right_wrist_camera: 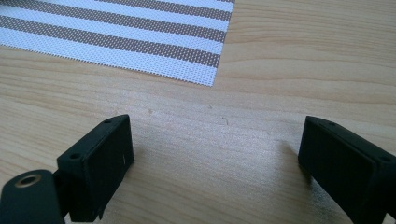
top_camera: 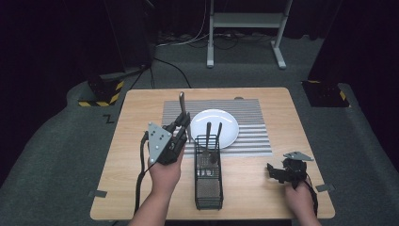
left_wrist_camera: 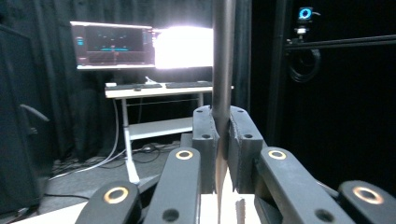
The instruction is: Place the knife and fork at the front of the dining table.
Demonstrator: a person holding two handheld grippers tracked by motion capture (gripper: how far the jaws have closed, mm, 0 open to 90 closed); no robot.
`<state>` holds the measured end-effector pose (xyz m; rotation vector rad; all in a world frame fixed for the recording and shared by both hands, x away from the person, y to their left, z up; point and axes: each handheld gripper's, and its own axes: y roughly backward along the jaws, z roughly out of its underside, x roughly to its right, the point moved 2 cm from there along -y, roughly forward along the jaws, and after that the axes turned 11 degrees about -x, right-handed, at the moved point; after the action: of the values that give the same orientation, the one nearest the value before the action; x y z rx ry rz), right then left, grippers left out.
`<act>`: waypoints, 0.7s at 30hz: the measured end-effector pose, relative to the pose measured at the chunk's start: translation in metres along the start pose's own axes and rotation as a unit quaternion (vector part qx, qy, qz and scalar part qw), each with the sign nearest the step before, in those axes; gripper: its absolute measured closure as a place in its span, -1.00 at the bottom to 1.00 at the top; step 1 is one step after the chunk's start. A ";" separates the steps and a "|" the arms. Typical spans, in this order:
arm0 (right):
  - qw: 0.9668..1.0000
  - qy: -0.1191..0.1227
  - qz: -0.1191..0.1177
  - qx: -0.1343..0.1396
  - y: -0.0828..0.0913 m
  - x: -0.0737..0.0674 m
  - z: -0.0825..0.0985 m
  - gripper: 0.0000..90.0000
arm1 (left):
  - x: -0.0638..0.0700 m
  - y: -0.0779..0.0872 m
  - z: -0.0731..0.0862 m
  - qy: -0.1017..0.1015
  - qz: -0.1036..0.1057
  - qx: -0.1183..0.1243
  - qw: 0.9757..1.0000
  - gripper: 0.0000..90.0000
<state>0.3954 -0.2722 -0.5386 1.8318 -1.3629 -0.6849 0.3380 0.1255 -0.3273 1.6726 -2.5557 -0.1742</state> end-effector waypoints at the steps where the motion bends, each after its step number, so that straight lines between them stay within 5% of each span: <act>1: 1.000 0.000 0.000 0.000 0.000 0.000 0.000 -0.78 | 0.000 0.000 0.000 0.000 0.000 0.000 1.000 0.83; 11: 1.000 0.002 -0.001 0.001 0.000 0.000 0.000 -0.78 | -0.033 0.000 0.015 0.008 -0.035 -0.021 0.999 0.83; 21: 1.000 0.005 -0.002 0.001 -0.001 -0.001 -0.001 -0.80 | -0.060 -0.021 0.046 0.028 -0.054 -0.061 0.996 0.83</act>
<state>0.3965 -0.2708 -0.5389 1.8366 -1.3544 -0.6771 0.3745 0.1744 -0.3765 1.7446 -2.3652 -0.2789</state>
